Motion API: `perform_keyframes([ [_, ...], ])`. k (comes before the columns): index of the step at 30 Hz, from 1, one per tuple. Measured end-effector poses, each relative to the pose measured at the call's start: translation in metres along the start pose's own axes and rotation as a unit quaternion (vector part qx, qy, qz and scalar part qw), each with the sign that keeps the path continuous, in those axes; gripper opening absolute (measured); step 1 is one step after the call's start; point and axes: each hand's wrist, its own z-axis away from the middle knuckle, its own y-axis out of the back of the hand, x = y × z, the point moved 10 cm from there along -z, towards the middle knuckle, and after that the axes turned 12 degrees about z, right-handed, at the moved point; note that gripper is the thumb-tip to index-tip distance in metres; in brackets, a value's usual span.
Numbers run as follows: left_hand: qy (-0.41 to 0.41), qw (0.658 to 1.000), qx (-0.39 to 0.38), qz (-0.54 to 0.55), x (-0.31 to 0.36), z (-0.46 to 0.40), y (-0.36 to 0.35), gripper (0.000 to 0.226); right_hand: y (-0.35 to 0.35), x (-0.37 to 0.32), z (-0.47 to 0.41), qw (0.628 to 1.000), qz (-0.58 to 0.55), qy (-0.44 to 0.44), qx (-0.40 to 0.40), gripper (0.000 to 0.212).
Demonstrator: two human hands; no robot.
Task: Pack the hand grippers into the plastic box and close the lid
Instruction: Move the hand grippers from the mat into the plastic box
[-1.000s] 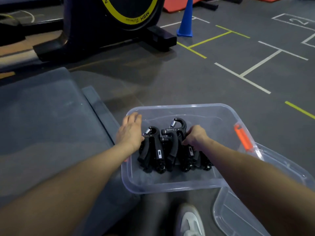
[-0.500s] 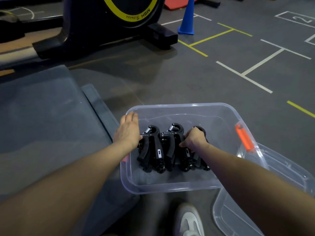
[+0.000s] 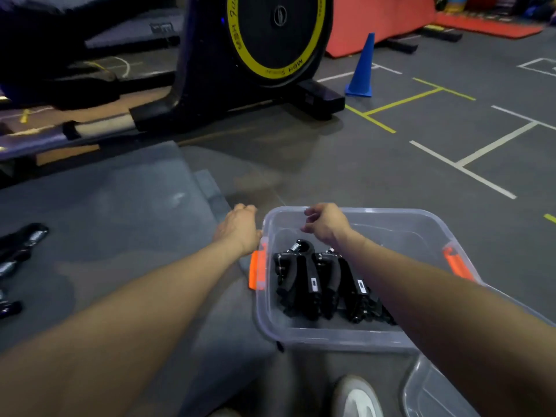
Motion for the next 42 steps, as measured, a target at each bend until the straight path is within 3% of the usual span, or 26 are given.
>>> perform_keyframes([
  [9,0.111,0.988,0.098,0.046,-0.094,0.049,0.116,0.040,-0.041,-0.143,0.040,0.995,0.024,0.097,-0.023,0.046],
  [13,0.169,0.977,0.117,0.061,-0.162,0.080,0.139,0.040,-0.098,-0.184,0.053,0.991,0.029,0.114,-0.059,0.042],
  [16,0.206,0.968,0.131,0.065,-0.219,0.102,0.148,0.039,-0.152,-0.216,0.058,0.988,0.024,0.119,-0.101,0.025],
  [21,0.262,0.953,0.134,0.070,-0.309,0.134,0.151,0.041,-0.249,-0.265,0.072,0.981,0.020,0.143,-0.130,0.032],
  [29,0.337,0.922,0.166,0.089,-0.416,0.171,0.163,0.045,-0.362,-0.294,0.104,0.964,0.056,0.170,-0.198,0.035],
  [34,0.375,0.909,0.141,0.118,-0.445,0.175,0.139,0.054,-0.392,-0.291,0.104,0.967,0.037,0.146,-0.206,0.023],
  [39,0.405,0.900,0.115,0.114,-0.461,0.179,0.116,0.057,-0.407,-0.286,0.100,0.968,0.039,0.143,-0.203,0.035],
  [42,0.426,0.890,0.110,0.124,-0.469,0.179,0.111,0.054,-0.409,-0.282,0.097,0.968,0.045,0.139,-0.206,0.024],
])
